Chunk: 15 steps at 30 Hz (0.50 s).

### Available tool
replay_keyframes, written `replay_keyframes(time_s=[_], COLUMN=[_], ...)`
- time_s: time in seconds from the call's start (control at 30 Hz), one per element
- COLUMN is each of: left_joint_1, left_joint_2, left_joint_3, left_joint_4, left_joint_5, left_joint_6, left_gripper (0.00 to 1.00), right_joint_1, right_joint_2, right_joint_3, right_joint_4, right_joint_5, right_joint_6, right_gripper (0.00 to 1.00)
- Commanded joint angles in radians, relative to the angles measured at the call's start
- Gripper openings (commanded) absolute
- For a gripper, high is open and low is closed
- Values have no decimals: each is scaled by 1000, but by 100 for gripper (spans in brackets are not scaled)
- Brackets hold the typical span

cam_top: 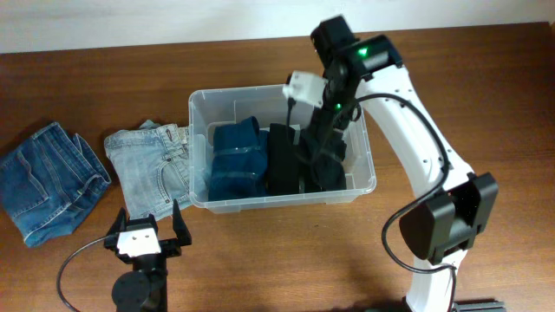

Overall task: Pack container
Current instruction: 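Lower the black garment into the bin and press it down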

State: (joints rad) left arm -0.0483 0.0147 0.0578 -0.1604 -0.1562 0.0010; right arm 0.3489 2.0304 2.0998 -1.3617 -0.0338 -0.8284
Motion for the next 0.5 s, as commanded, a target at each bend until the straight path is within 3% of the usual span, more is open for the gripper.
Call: replay_keyframes(time_s=[0.0,0.17,0.2,0.27,0.33,0.37,0.47], left_joint_1=[5,5,5,5,5,5,5], left_joint_2=[-5,-5,-5,-5,-5,-5,-5], left_joint_3=[-10,-10,-10,-10,-10,-10,-10], left_joint_4=[3,3,3,3,3,3,3], left_joint_5=[3,3,3,3,3,3,3], left_joint_6=[15,15,15,15,15,15,15], left_gripper=[99,99,99,99,99,99,99], right_joint_1=[11,11,11,11,11,11,11], right_joint_2=[-6,-5,-3,1,6,8,17], right_joint_3=[41,30,30,30,30,30,30], right_joint_4=[-26,-101,-111,-124,-127,-126,-126], right_joint_5=[-45,-240,-258,-277,-277,-277,-277], right_joint_6=[258,265,266,272,332,366,437], right_gripper=[99,99,94,57,32,23,18])
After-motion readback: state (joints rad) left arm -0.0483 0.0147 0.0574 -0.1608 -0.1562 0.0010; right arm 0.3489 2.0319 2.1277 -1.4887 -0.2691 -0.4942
